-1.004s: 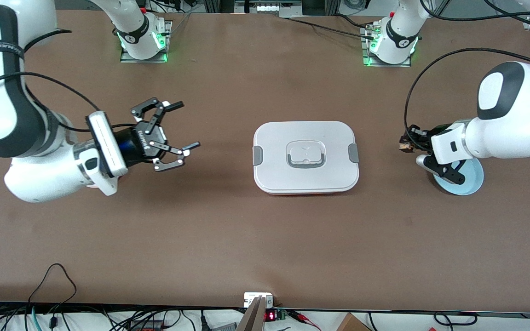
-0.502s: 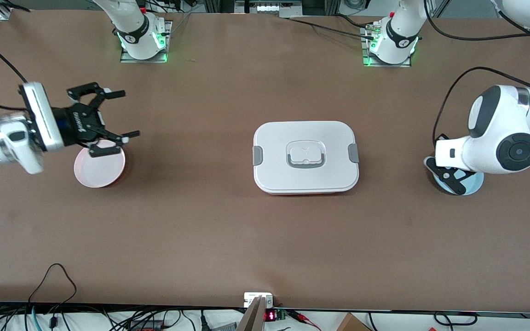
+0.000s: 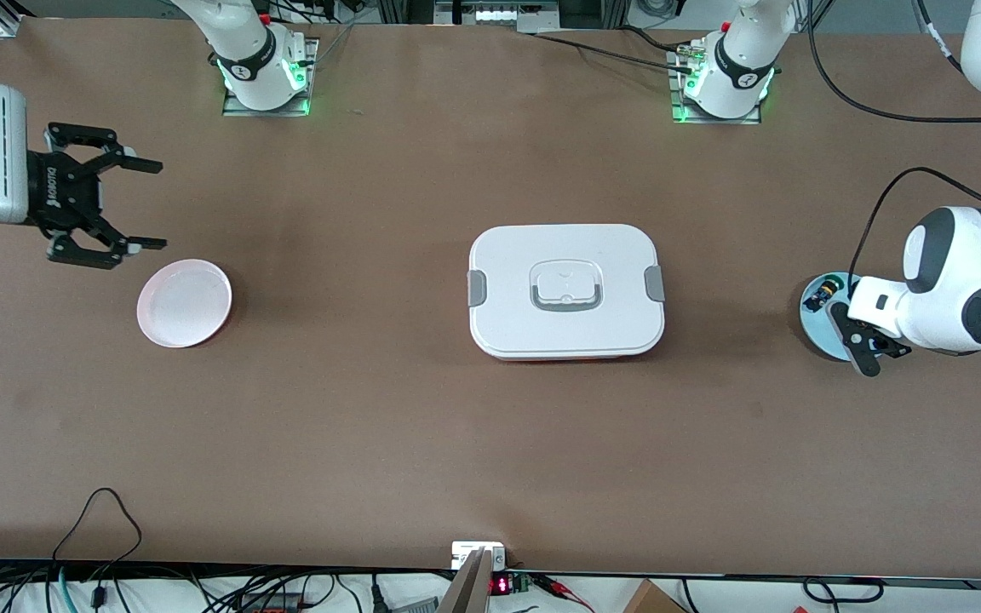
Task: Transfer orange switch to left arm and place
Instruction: 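Carry the switch with the left gripper onto the light-blue plate, then open the left gripper to release the switch on the plate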
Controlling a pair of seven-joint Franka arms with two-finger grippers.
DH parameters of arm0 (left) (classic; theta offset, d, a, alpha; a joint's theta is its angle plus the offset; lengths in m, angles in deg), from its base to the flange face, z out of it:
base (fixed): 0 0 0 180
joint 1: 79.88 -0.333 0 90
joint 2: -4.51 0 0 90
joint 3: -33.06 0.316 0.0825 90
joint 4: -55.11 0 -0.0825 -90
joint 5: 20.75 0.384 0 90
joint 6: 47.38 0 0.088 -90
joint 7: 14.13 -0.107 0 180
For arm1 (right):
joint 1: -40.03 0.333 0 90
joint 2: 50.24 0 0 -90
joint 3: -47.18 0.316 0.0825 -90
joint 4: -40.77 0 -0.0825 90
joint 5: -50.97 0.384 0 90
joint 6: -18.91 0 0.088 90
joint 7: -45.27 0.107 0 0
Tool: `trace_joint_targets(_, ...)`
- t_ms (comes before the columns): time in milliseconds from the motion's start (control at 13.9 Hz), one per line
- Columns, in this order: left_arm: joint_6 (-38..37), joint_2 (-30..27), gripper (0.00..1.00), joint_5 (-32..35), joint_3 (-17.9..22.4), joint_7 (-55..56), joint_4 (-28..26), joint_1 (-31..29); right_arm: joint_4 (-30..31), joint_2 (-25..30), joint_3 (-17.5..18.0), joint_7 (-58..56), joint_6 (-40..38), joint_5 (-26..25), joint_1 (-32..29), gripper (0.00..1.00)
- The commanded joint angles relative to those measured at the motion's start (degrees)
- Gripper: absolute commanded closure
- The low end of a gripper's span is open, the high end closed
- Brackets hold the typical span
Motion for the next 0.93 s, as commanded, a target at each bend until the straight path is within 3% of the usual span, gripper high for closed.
trace_joint_targets(0,8.39,1.62,0.77,1.19,-0.89,-11.35,-4.5,-6.15,3.17,5.07,-0.63,4.23,3.61,-10.08,3.27,0.0)
trace_joint_targets(143,11.75,2.85,0.77,1.19,-0.89,-14.11,-5.39,-7.22,3.17,7.18,-0.63,6.52,4.22,-16.95,5.55,0.0)
trace_joint_targets(430,12.64,4.0,0.75,1.28,-0.89,-14.99,-5.39,-7.14,3.52,9.38,-0.63,17.05,11.23,-25.83,7.14,0.0)
trace_joint_targets(502,12.64,4.0,0.61,1.28,-0.89,-15.0,-5.39,-7.14,4.31,9.99,-0.63,18.65,13.61,-26.72,7.58,0.0)
trace_joint_targets(574,12.55,4.0,0.01,1.28,-0.89,-15.17,-5.39,-7.23,5.44,10.78,-0.63,19.1,14.94,-26.56,7.67,0.0)
trace_joint_targets(861,8.44,2.43,0.0,0.85,-2.46,-15.26,-2.94,-6.97,10.37,12.63,-0.63,19.71,21.53,-28.04,8.2,0.0)
